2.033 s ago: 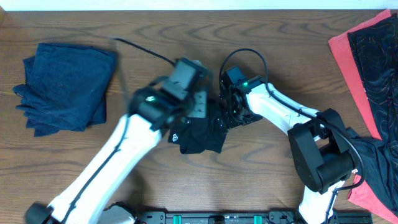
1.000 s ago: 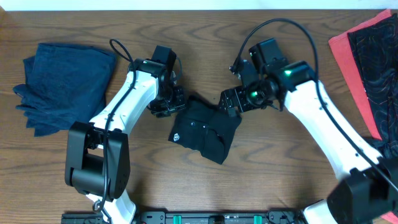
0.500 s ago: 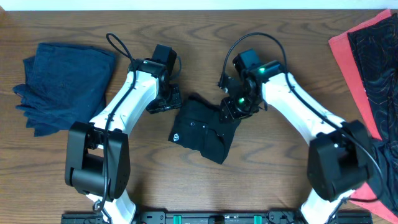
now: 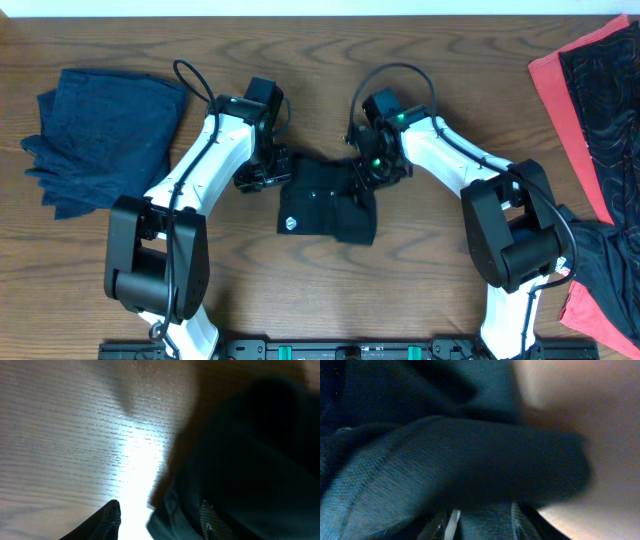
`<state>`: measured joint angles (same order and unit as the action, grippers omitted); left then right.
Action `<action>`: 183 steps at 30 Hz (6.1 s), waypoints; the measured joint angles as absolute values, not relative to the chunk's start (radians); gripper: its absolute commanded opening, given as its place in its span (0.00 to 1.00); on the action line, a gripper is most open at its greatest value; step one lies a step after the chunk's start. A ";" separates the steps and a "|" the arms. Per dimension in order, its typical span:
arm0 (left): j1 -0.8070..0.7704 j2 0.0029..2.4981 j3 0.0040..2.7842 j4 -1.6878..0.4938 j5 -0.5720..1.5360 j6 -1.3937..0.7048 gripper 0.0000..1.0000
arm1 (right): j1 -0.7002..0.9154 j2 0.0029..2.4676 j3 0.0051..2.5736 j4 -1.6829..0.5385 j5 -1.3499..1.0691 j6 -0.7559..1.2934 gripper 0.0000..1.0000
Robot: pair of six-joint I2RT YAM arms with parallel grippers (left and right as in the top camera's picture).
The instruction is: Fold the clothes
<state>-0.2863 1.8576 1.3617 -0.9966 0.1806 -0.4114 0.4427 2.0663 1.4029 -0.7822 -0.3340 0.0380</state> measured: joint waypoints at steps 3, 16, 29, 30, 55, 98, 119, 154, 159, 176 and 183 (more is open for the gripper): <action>-0.286 1.858 1.362 -1.010 0.182 -0.415 0.51 | 0.443 2.067 1.403 -0.704 -0.248 0.038 0.49; -0.286 1.653 1.353 -0.953 0.224 -0.329 0.54 | 0.442 2.067 1.411 -0.691 -0.095 0.037 0.55; -0.286 1.673 1.352 -0.884 0.550 -0.081 0.54 | 0.442 2.067 1.413 -0.710 -0.077 0.037 0.55; -0.286 1.687 1.352 -0.883 0.575 -0.062 0.54 | 0.440 2.067 1.413 -0.712 -0.077 0.037 0.56; -0.078 1.923 1.112 -0.609 0.870 0.006 0.58 | 0.395 2.067 1.415 -0.797 -0.071 0.037 0.56; -0.087 1.883 1.099 -0.704 0.823 -0.027 0.59 | 0.396 2.107 1.362 -0.717 -0.788 0.002 0.73; -0.178 1.778 1.052 -0.682 0.728 -0.175 0.64 | 0.271 2.164 1.707 -0.942 -0.421 0.058 0.71; -0.132 1.819 1.052 -0.552 0.648 -0.207 0.73 | 0.507 1.991 1.227 -0.883 -1.000 -0.223 0.76; -0.132 1.819 1.052 -0.638 0.609 -0.208 0.72 | 0.484 1.992 1.179 -0.749 -0.813 -0.101 0.76; -0.132 1.819 1.052 -0.785 0.574 -0.240 0.63 | 0.384 1.991 1.192 -0.500 -0.628 0.046 0.72; -0.085 1.816 1.052 -0.760 0.569 -0.239 0.69 | 0.384 1.990 1.201 -0.534 -0.608 0.046 0.73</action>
<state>-0.0849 1.8160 1.0523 -0.7601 0.5686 -0.2390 0.3836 1.9900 1.2015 -0.5343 -0.6083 0.0456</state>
